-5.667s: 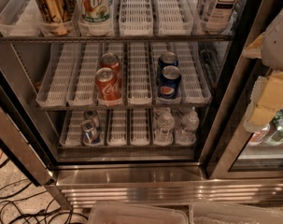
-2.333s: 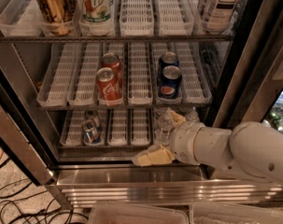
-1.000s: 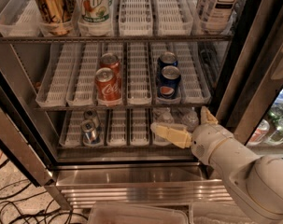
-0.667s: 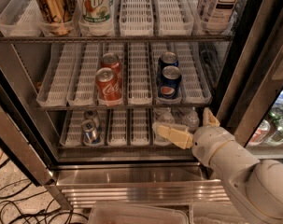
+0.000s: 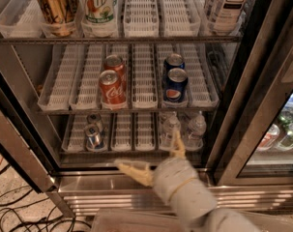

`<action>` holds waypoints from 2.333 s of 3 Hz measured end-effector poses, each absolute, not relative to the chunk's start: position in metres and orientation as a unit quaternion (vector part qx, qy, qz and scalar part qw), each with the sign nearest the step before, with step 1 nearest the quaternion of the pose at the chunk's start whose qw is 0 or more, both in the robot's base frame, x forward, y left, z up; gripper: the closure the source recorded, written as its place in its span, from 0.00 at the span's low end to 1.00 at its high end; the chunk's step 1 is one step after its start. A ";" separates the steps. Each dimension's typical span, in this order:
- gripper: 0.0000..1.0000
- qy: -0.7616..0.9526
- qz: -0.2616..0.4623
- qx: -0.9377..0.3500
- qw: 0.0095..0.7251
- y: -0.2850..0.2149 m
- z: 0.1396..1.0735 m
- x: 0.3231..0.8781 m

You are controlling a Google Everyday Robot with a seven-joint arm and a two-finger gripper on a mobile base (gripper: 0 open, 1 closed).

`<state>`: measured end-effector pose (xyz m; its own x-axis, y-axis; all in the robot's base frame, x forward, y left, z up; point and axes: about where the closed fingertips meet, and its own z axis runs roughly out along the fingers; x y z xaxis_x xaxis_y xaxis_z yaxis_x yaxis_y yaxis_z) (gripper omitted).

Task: Pick blue plastic bottle from top shelf of fridge

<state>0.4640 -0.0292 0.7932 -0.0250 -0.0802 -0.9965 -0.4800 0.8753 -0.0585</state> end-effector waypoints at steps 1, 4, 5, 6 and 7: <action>0.00 0.675 0.128 -0.239 0.686 0.025 0.793 0.450; 0.00 0.621 0.098 -0.149 0.763 0.063 0.854 0.451; 0.00 0.620 0.033 -0.093 0.779 0.021 0.885 0.459; 0.00 0.631 -0.023 -0.045 0.774 -0.036 0.912 0.465; 0.00 0.651 -0.037 -0.044 0.757 -0.073 0.942 0.467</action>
Offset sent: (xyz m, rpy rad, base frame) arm 0.0266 0.0158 0.0223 0.0246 -0.1838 -0.4522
